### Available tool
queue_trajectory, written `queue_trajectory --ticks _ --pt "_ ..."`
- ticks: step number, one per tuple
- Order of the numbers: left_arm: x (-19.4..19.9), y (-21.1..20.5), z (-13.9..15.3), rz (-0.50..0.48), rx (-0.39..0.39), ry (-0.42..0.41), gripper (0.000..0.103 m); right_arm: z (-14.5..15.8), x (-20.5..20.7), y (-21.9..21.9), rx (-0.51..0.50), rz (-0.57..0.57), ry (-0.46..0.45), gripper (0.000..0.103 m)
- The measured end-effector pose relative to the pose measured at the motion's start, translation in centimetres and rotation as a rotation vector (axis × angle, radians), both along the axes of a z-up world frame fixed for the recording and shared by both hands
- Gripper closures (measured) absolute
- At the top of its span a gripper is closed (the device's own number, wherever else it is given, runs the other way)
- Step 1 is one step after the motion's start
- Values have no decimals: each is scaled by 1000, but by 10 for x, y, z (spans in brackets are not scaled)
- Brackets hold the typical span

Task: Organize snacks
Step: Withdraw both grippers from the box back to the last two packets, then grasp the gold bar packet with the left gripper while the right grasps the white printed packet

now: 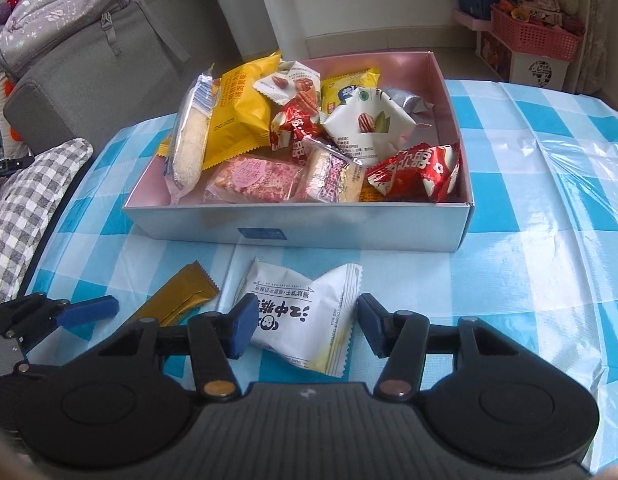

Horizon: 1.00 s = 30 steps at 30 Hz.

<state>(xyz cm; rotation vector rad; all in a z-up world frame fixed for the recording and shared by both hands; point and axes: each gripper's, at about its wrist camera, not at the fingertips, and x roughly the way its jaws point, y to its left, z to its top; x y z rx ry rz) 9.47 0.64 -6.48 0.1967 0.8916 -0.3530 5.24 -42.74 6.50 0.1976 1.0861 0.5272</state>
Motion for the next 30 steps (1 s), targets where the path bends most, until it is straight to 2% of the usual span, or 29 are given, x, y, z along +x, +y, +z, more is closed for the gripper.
queue_trajectory --ticks 1,4,7,8,9,10,11,18,21,26,28,30 --pt "0 0 1 3 5 2 57 1 -2 2 4 23 2 55" --pt "-1 2 2 33 44 12 63 4 -10 10 7 135 26 55" --pt "0 8 3 78 71 20 64 8 -21 21 -45 240 15 53" --pt "1 11 4 92 66 28 64 10 -25 24 -73 258 -13 45" --pt "2 14 4 99 62 31 64 13 -31 27 -115 274 -62 33" --pt "2 16 4 103 57 31 64 14 -34 29 -142 283 -96 29" --pt "2 17 5 106 49 29 63 14 -36 31 -167 294 -125 25" --pt "6 19 1 102 32 57 52 0 -34 55 -278 361 -172 23" --pt "8 21 0 109 25 60 46 -1 -33 63 -287 376 -205 19" --pt "13 25 -1 120 17 49 42 -2 -22 71 -253 354 -195 21" --pt "17 28 -1 129 3 57 43 -1 -21 73 -238 361 -197 27" --pt "19 30 0 136 -7 64 45 -1 -20 75 -219 362 -191 39"
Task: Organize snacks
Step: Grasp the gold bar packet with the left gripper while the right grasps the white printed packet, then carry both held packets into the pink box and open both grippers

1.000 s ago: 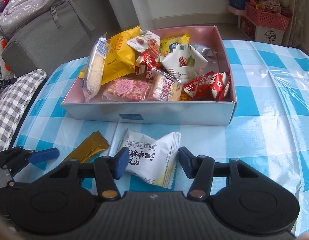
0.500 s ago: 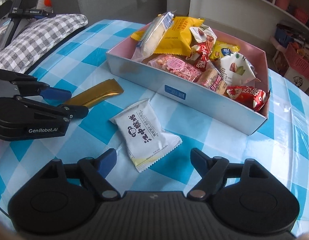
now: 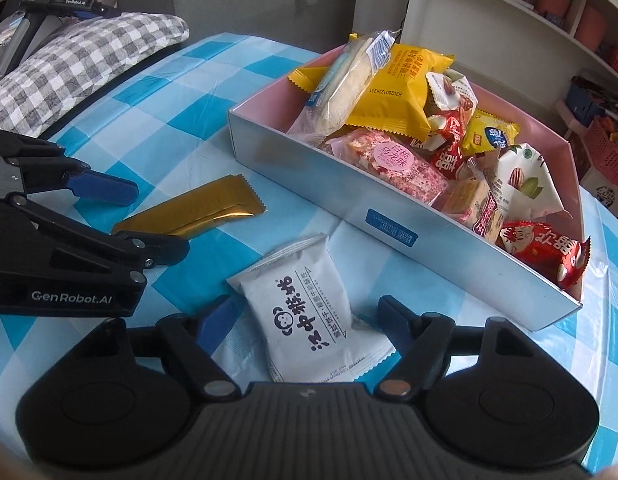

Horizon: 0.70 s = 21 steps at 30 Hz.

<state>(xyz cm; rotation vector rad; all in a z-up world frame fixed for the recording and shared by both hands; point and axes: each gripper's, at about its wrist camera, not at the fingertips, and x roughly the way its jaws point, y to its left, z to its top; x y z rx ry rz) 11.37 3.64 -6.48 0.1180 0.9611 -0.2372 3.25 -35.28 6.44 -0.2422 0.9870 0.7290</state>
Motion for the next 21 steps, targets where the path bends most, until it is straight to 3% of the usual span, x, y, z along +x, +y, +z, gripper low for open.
queue_trajectory --ticks 3,7,8,21 --pt "1 -1 0 1 6 -2 48 1 -2 2 13 6 3 50" --pt "1 1 3 21 5 -7 73 3 -6 7 2 23 -11 58" --pt "2 2 3 30 2 -5 74 4 -7 7 -3 25 -13 60" --pt "2 13 16 85 -64 -7 76 15 -7 -9 32 -23 -8 60"
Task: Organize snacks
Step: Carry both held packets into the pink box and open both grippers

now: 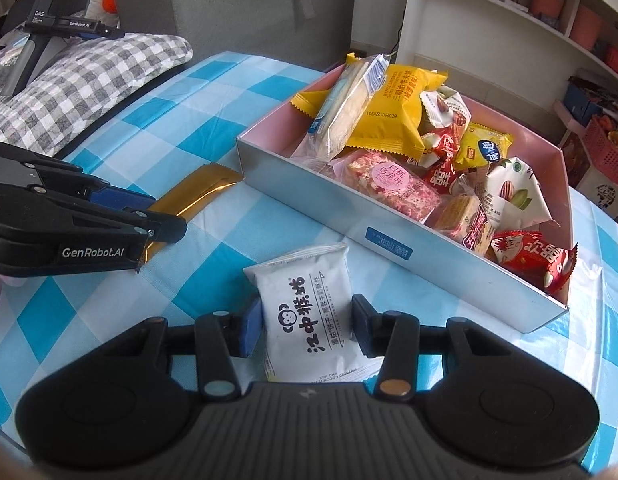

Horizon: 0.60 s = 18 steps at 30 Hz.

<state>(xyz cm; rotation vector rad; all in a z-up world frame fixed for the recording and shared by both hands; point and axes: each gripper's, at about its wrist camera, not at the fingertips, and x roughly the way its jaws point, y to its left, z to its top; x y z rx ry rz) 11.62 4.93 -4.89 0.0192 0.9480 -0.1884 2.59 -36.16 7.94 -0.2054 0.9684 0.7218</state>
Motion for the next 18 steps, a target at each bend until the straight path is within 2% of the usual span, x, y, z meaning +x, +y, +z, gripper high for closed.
queue_trajectory --ticks 11,18 --pt "-3 5 28 41 -81 -70 76 21 9 -29 101 -95 -8 60" --pt "-3 4 50 80 -151 -142 77 33 26 -58 210 -227 3 60"
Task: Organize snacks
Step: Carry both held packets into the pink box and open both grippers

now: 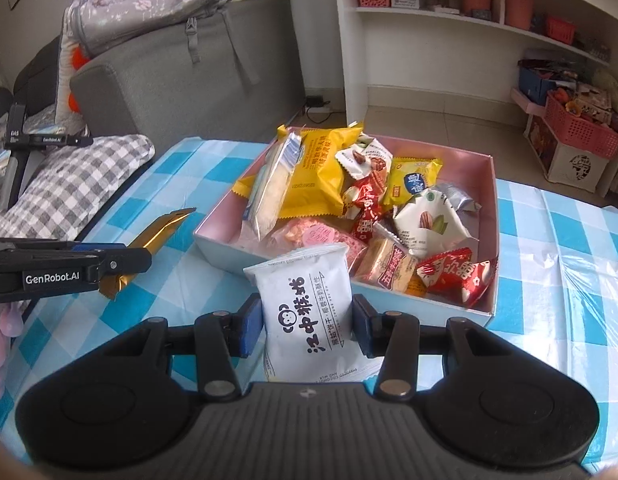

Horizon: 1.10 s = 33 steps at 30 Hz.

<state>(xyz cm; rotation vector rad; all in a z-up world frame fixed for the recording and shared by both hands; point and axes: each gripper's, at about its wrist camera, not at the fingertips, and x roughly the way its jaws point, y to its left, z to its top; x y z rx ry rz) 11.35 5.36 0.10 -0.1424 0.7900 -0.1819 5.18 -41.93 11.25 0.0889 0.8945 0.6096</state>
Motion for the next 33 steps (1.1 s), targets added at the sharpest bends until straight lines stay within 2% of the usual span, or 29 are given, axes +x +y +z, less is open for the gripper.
queue_trajectory --ticks 3,9,12,18,23,33 --pt "4 -11 10 -19 -34 -38 77 3 13 -13 67 -90 23 60" --pt "23 -52 15 -113 -94 -44 77 -1 35 -38 161 -251 38 60" --pt "34 -74 11 -142 -81 -59 77 -5 46 -51 201 -308 52 60" --pt "55 -96 -3 -163 -82 -119 76 -14 75 -59 240 -348 64 60" --pt "71 -100 -20 -169 -124 -109 76 -26 100 -60 259 -373 93 60" --pt "85 -117 -40 -233 -91 -110 76 -39 123 -49 280 -367 105 58"
